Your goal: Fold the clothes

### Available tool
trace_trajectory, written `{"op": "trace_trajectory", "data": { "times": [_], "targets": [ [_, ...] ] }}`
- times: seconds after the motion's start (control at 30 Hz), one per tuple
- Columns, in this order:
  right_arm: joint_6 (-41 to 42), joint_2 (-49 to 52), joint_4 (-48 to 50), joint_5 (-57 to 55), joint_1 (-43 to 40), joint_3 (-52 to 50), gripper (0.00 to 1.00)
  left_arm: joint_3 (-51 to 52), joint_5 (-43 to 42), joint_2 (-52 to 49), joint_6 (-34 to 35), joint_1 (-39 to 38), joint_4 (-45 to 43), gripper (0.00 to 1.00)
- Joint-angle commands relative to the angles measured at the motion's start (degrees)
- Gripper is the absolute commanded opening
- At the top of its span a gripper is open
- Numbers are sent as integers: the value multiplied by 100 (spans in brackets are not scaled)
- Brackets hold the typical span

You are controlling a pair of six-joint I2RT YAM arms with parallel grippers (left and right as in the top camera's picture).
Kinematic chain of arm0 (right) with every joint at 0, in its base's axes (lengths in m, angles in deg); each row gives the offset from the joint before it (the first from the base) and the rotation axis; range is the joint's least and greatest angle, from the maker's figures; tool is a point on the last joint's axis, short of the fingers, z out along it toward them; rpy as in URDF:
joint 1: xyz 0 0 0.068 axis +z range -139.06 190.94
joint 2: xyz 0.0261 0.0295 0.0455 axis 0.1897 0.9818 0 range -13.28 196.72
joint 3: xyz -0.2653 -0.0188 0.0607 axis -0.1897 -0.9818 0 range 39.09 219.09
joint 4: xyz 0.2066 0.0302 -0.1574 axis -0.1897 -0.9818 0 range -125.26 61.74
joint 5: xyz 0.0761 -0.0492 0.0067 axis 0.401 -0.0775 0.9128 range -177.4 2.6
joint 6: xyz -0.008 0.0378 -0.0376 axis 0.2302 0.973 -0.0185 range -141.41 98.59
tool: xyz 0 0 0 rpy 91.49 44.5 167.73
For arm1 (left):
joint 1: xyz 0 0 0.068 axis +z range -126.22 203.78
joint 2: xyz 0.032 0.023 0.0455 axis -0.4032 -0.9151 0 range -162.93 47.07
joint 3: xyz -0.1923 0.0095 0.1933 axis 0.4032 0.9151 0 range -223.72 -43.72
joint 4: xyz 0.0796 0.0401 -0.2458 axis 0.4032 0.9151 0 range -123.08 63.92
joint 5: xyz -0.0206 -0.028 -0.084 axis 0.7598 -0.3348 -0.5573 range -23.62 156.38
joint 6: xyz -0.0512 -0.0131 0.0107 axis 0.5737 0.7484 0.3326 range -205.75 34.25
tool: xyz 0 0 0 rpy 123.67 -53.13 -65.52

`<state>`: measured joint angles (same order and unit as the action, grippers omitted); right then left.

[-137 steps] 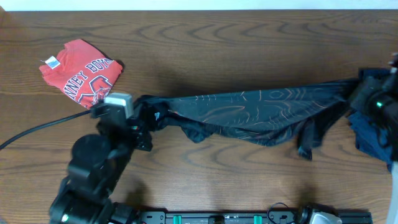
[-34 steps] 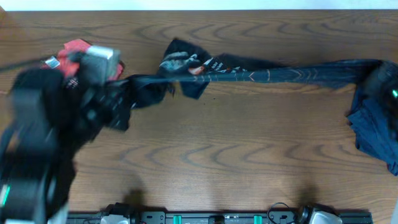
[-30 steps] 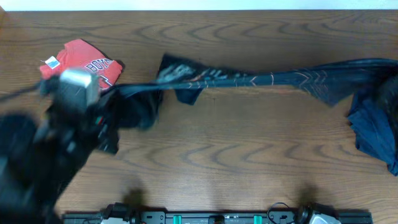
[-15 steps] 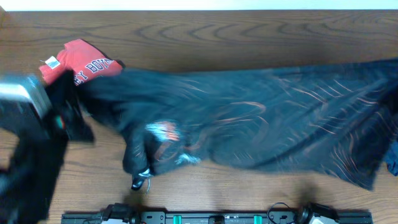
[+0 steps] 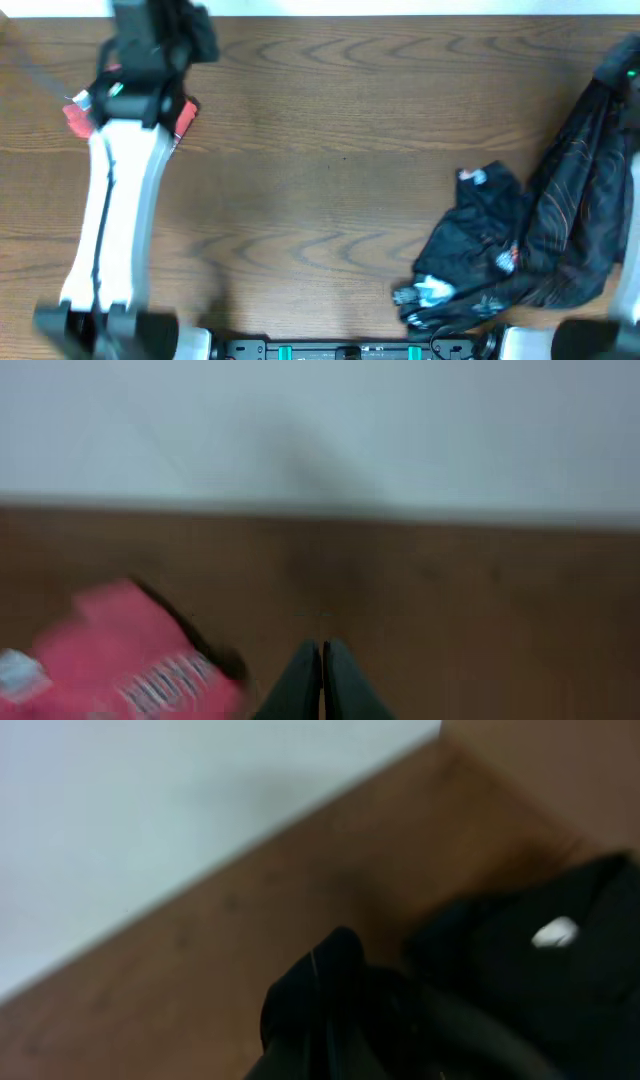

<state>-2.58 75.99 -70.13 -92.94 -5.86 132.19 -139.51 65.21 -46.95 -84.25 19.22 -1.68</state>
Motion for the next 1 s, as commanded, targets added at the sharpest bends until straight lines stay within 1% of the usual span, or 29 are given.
{"op": "trace_trajectory", "data": {
  "times": [0.0,0.07,0.2,0.27,0.3,0.33,0.4,0.43,0.53,0.63,0.67,0.73,0.8,0.9,0.97],
  "targets": [
    [15,297,-66,192,52,-9,1,-44,-1161,-203,11,-50,264,6],
    [-17,378,-81,192,83,-9,1,-44,-1497,-354,11,-136,481,6],
    [-26,332,-98,175,107,-9,1,-42,-1886,-492,9,-393,721,7],
    [-22,267,-168,90,107,-9,1,-11,-2011,-501,7,-584,739,16],
    [-24,227,-212,37,107,-9,1,11,-2033,-501,9,-682,741,25],
    [-22,179,-269,-48,107,-9,1,24,-2033,-501,9,-804,756,33],
    [-20,85,-382,-258,105,-9,1,76,-2033,-511,7,-1040,754,42],
    [-20,35,-422,-374,105,-9,1,87,-2031,-527,4,-1150,756,45],
    [-20,-59,-494,-662,87,-9,1,92,-2031,-667,7,-1491,739,48],
    [-22,-87,-573,-695,52,-9,1,92,-2096,-876,7,-1792,691,55],
    [-20,-87,-603,-713,33,-9,1,92,-2203,-988,7,-1921,656,58],
    [-17,-83,-658,-713,35,-9,1,92,-2393,-1178,7,-2127,562,62],
    [-17,-83,-680,-715,35,-9,1,92,-2586,-1401,7,-2345,424,64],
    [-17,-85,-702,-713,35,-9,1,92,-2846,-1784,7,-2704,142,65],
    [-17,-85,-730,-713,35,-9,1,92,-2868,-2039,7,-2946,-68,65]
  ]
}}
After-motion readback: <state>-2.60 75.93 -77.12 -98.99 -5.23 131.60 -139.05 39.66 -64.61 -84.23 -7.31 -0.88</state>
